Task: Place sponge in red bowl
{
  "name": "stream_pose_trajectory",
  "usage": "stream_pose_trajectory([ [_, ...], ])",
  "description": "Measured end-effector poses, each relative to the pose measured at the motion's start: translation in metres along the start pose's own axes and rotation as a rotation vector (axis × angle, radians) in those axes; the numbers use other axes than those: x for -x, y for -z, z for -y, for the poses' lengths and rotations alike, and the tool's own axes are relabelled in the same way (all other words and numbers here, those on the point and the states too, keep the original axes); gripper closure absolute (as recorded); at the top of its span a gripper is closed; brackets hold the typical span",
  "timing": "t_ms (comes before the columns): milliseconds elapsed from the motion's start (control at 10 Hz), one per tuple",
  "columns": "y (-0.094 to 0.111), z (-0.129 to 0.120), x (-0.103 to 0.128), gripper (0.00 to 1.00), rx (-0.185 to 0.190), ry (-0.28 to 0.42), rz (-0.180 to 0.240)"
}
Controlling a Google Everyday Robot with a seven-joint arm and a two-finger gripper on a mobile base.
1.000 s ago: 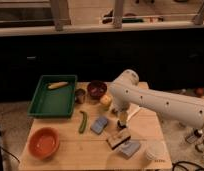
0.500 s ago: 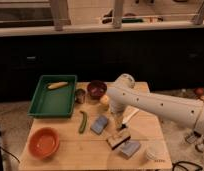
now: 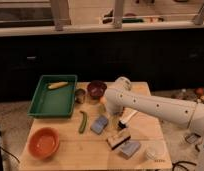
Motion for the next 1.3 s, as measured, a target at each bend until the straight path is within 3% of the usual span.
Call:
stream_pose_trajectory([
  [600, -0.003, -0.010, 0.019, 0.20, 0.037, 0.185, 0.043],
  [1300, -0.030, 0.003, 0.029, 0.20, 0.077, 0.417, 0.108],
])
